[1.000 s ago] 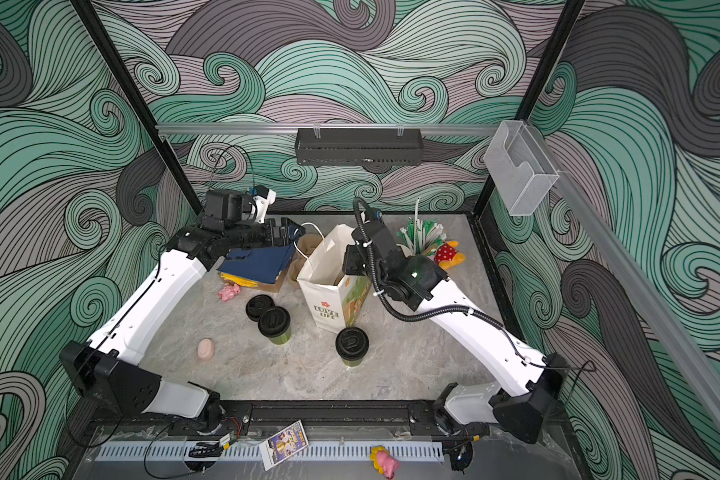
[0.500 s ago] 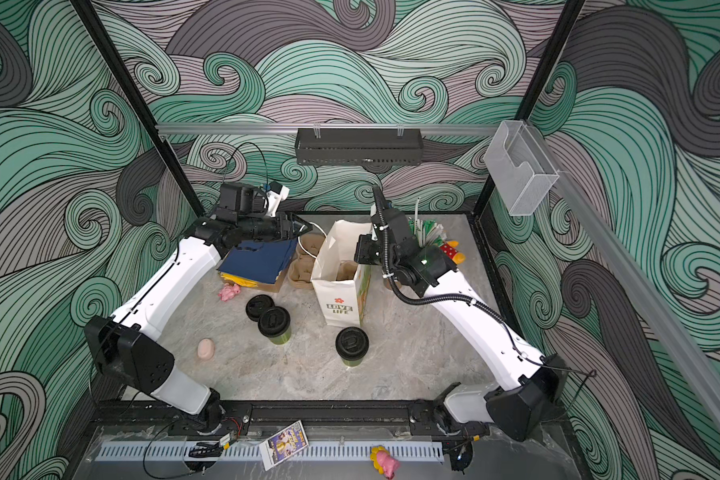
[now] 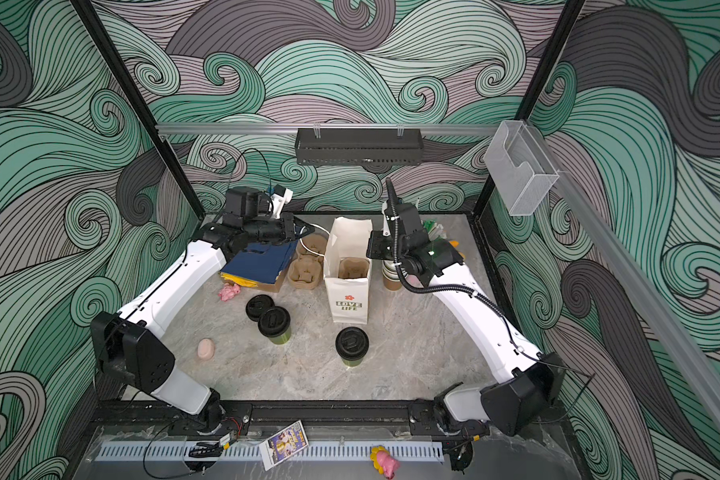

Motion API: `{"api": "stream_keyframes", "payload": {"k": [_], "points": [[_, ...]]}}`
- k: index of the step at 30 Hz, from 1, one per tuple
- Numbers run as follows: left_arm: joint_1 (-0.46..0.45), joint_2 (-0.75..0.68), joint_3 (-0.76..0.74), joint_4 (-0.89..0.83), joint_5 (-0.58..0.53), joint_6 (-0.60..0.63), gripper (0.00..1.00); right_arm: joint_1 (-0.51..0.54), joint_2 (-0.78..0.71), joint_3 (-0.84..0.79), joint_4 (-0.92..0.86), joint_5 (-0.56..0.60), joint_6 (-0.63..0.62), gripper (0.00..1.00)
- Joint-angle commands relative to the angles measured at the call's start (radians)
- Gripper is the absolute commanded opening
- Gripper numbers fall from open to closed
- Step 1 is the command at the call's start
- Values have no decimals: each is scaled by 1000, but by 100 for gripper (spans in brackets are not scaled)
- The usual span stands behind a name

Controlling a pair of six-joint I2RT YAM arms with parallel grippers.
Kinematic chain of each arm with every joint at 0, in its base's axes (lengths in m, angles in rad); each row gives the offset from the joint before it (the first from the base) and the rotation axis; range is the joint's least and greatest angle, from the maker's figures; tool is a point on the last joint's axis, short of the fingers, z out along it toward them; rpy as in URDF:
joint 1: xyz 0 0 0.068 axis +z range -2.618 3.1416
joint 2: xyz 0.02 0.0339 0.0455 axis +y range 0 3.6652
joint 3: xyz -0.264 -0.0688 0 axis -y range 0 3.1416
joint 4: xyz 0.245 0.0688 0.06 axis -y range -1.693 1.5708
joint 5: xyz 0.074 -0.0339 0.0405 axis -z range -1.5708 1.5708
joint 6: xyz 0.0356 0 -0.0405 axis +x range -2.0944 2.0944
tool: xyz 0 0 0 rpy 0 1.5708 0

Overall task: Pack the takeout coffee
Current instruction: 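Move the right gripper down over the black-lidded green cup nearest the robot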

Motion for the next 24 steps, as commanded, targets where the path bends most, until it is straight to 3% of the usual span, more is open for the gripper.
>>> {"api": "stream_keyframes", "payload": {"k": [1,3,6,10,12,15,21,24], "points": [[-14,-34,-16,92,-12,-65,13,-1,4,53,-78,-19,-39,24],[-14,-34,-26,106,-19,-77,19,0,-16,79,-142,-6,-51,42],[-15,-36,-31,114,-21,-82,31,7,-71,118,-260,28,-76,60],[-15,-55,-43,131,-29,-82,52,67,-141,182,-466,102,-113,74],[-15,-68,-48,129,-40,-77,63,133,-162,209,-570,138,-114,77],[-14,-93,-61,115,-66,-68,73,280,-175,217,-686,164,-71,79],[-13,-181,-128,97,-152,-62,80,595,-150,99,-722,208,110,79],[-10,-232,-168,96,-213,-81,82,669,-111,31,-705,254,207,80]]}}
